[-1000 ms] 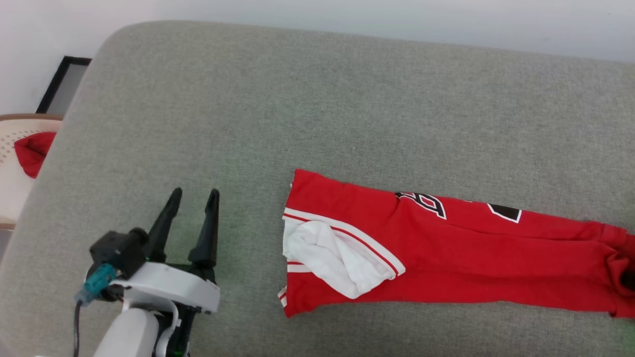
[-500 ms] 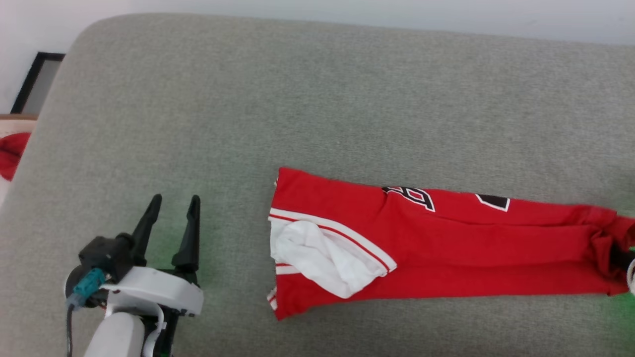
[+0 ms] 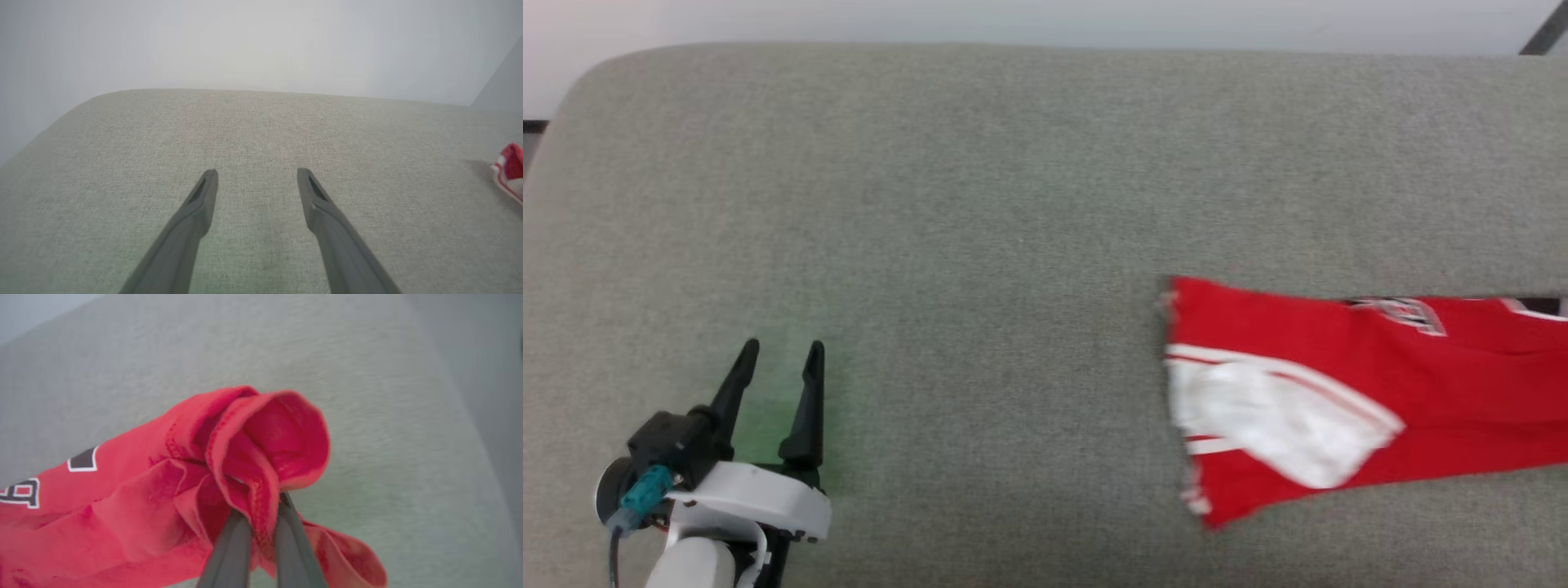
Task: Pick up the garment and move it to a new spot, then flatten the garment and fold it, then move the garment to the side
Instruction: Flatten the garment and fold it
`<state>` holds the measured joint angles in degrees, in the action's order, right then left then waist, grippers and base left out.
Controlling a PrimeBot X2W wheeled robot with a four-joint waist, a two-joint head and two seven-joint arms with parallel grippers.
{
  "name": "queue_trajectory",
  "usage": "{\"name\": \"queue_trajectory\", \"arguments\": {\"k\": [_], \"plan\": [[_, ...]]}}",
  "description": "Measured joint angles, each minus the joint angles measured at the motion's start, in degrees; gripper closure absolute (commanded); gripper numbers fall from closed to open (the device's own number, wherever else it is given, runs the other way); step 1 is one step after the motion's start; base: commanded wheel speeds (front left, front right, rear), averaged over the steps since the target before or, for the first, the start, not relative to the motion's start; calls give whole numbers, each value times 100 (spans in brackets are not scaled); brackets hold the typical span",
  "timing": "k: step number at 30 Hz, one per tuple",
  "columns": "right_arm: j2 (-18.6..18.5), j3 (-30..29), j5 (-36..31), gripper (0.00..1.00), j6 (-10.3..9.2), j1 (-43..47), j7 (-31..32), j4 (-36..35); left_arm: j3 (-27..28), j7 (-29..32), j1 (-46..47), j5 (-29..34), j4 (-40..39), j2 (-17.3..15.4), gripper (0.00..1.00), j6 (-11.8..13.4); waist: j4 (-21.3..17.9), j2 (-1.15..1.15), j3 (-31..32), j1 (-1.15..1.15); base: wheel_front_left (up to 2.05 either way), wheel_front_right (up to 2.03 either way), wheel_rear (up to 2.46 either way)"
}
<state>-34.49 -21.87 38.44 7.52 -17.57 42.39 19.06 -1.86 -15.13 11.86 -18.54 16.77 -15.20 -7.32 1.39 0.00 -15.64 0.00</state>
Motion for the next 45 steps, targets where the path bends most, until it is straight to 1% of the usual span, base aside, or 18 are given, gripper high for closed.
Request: {"name": "queue_trajectory", "arguments": {"k": [1,4,7,9,16,21,23,26,30,34,39,42,43,44,45], "plan": [[-46,-186,-75,100,0,-1,-59,75,18,0,-12,3,-14,9,0,0,-29,0,-5,0,0,0,0],[-141,-422,-336,100,-1,24,-124,208,48,0,-20,30,-40,49,0,-1,-96,0,-10,0,0,0,0],[-122,-359,-277,100,-1,21,-107,198,42,0,-25,44,-42,87,0,-7,-133,0,12,0,0,0,0],[-86,-91,-213,100,-1,41,-16,4,27,0,-44,66,-30,109,0,-7,-149,0,45,0,0,0,0],[49,1058,36,100,-1,491,261,-1335,19,0,-120,115,-4,242,0,-7,-133,0,189,0,0,0,0],[302,1901,310,100,-1,526,476,-2317,45,0,-181,118,7,366,0,-7,-53,0,278,0,0,0,0],[423,2267,358,100,-1,504,583,-2611,38,0,-211,119,4,409,0,-7,-11,0,304,0,0,0,0],[614,2802,379,100,-1,321,662,-2852,27,0,-255,118,11,460,0,-7,51,0,331,0,0,0,0],[791,3341,327,100,-1,101,678,-2854,-54,0,-253,98,10,510,0,-7,152,0,336,0,0,0,0],[816,3664,278,100,-1,-10,594,-2591,-87,0,-246,98,15,517,0,-7,266,0,315,0,0,0,0],[918,3852,274,100,-1,-93,331,-1992,-88,0,-220,99,42,572,0,-7,369,0,257,0,0,0,0],[922,3973,270,100,-1,-98,168,-1757,-88,0,-205,99,57,586,0,-7,413,0,239,0,0,0,0],[924,3999,281,80,-1,-107,111,-1703,-83,0,-205,99,60,584,0,-7,417,0,236,0,0,0,0],[923,4040,282,56,-1,-122,67,-1661,-78,0,-205,99,65,583,0,-7,414,0,237,0,0,0,0],[925,4077,291,11,-1,-146,10,-1638,-68,0,-206,99,73,581,0,-7,406,0,241,0,0,0,0]]}}
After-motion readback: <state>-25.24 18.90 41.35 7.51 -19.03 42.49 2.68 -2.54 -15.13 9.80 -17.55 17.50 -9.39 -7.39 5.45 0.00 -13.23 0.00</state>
